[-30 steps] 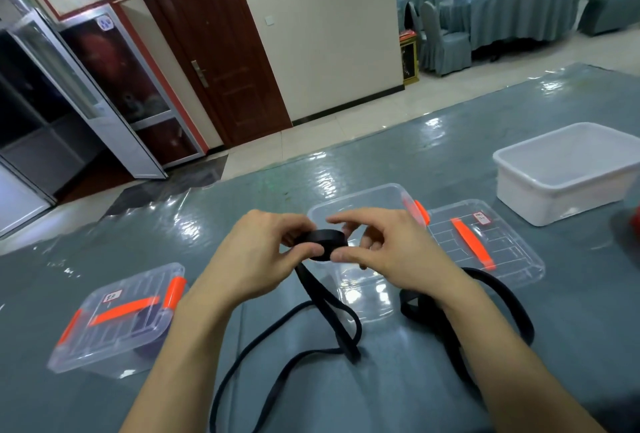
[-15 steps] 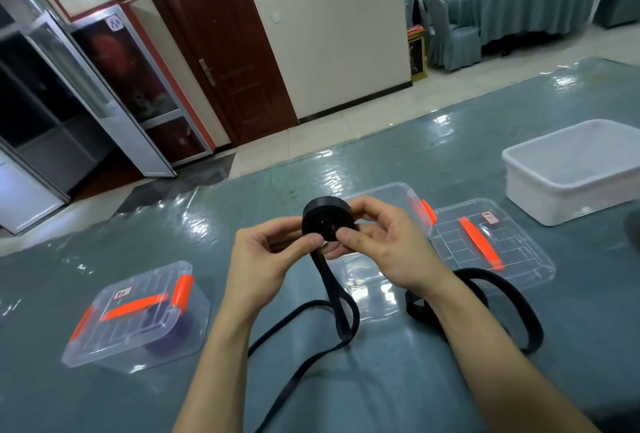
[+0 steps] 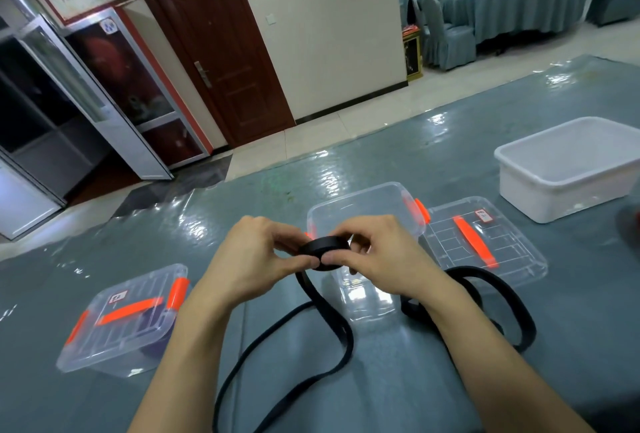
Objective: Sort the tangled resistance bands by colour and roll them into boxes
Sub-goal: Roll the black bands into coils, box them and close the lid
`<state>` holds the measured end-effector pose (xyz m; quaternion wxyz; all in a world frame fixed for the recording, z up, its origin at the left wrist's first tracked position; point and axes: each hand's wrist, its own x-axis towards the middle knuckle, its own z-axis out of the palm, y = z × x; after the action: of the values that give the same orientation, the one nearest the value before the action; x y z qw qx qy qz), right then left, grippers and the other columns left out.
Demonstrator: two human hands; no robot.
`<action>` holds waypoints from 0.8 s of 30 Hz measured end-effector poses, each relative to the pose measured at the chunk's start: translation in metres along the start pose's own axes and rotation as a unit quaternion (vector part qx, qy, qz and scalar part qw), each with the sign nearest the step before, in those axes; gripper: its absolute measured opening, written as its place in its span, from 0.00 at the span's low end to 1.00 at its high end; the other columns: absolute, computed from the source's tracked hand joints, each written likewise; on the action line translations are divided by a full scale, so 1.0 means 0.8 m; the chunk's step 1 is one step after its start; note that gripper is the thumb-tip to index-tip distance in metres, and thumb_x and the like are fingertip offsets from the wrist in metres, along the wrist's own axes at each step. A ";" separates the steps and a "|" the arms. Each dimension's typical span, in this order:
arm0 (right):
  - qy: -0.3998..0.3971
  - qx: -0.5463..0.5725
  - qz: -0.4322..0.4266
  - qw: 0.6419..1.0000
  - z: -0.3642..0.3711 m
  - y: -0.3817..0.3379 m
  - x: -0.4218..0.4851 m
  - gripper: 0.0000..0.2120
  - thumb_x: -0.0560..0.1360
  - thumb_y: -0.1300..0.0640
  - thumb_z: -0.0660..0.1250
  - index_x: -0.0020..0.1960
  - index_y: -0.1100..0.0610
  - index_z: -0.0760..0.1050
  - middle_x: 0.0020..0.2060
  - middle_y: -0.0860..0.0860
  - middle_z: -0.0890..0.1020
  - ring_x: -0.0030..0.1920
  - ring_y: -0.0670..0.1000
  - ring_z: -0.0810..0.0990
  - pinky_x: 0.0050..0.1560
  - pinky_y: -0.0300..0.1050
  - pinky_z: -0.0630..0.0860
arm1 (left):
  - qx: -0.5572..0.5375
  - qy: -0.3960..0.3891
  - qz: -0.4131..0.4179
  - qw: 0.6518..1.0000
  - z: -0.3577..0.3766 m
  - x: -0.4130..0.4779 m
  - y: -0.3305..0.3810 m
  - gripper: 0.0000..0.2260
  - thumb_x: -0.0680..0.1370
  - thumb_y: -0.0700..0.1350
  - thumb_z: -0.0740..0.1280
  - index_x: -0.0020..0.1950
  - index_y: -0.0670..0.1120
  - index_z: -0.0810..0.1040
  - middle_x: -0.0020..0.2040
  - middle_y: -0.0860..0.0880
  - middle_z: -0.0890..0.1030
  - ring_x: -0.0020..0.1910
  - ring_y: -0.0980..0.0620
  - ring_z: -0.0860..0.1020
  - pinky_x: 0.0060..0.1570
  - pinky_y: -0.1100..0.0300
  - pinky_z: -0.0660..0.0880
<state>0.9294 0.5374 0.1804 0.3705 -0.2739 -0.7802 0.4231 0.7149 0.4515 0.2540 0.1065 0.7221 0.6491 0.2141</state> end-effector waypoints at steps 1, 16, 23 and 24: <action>0.014 0.021 -0.006 1.000 0.000 0.000 0.000 0.04 0.75 0.52 0.80 0.48 0.48 0.86 0.33 0.54 0.85 0.32 0.52 0.84 0.41 0.54 0.81 | -0.035 0.005 -0.007 0.999 -0.003 0.002 0.001 0.08 0.73 0.48 0.84 0.48 0.59 0.91 0.42 0.62 0.89 0.45 0.64 0.88 0.50 0.67 0.81; -0.005 0.401 0.049 0.915 -0.007 0.005 -0.003 0.06 0.74 0.56 0.80 0.49 0.55 0.86 0.53 0.64 0.88 0.46 0.67 0.90 0.50 0.51 0.87 | -0.305 0.063 -0.061 0.948 0.017 -0.002 0.006 0.13 0.67 0.49 0.84 0.51 0.56 0.92 0.48 0.50 0.91 0.50 0.52 0.90 0.52 0.65 0.83; -0.038 0.269 0.058 0.961 0.002 0.015 -0.002 0.12 0.75 0.49 0.82 0.54 0.51 0.84 0.55 0.50 0.88 0.42 0.63 0.90 0.39 0.46 0.85 | -0.263 0.068 -0.092 0.958 0.009 0.001 0.001 0.11 0.66 0.53 0.85 0.47 0.56 0.92 0.43 0.50 0.91 0.45 0.51 0.90 0.48 0.63 0.83; -0.032 0.177 0.063 0.982 -0.002 0.015 -0.004 0.15 0.72 0.44 0.83 0.55 0.45 0.84 0.49 0.44 0.89 0.37 0.57 0.90 0.34 0.41 0.81 | -0.206 0.055 -0.089 0.973 0.005 0.000 0.002 0.11 0.66 0.54 0.86 0.45 0.57 0.92 0.41 0.51 0.90 0.42 0.52 0.90 0.46 0.60 0.83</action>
<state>0.9338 0.5418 0.1694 0.3608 -0.2390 -0.6857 0.5853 0.7179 0.4519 0.2509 0.2362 0.6113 0.6572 0.3722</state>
